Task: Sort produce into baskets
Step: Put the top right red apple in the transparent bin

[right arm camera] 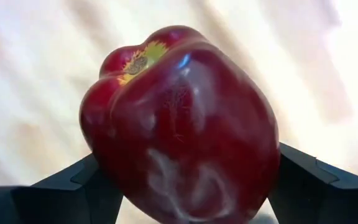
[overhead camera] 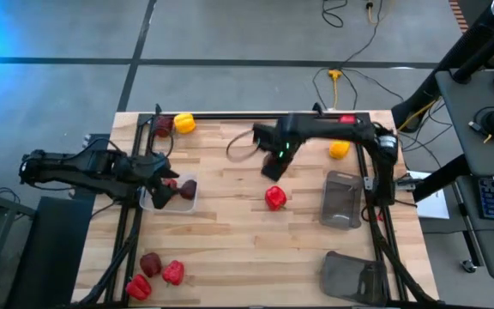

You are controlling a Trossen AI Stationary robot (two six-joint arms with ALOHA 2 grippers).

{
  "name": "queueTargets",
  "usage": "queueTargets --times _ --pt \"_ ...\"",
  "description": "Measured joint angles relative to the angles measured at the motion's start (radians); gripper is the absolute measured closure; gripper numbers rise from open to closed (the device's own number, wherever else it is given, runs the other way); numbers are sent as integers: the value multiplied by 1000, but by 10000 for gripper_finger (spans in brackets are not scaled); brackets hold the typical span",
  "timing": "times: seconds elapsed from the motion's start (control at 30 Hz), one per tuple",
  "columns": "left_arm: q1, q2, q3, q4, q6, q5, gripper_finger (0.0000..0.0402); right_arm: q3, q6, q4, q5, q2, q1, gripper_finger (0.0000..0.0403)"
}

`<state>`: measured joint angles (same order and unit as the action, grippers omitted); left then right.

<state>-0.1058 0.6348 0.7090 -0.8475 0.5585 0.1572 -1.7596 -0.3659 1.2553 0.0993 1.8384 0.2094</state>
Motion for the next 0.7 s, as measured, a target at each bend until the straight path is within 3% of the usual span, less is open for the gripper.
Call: queueTargets --times 0.13,0.27,0.47,0.7 --pt "-42 9 -21 120 65 -25 116 0 -203 -244 14 -12 -198 101" --pt "-97 44 -25 246 79 -52 116 -1 -293 -443 15 17 -343 101" --pt "-166 110 53 277 246 -12 116 0 -334 -432 -3 84 -421 101" --pt "-269 152 137 346 224 38 116 0 -296 -434 20 177 -506 99"
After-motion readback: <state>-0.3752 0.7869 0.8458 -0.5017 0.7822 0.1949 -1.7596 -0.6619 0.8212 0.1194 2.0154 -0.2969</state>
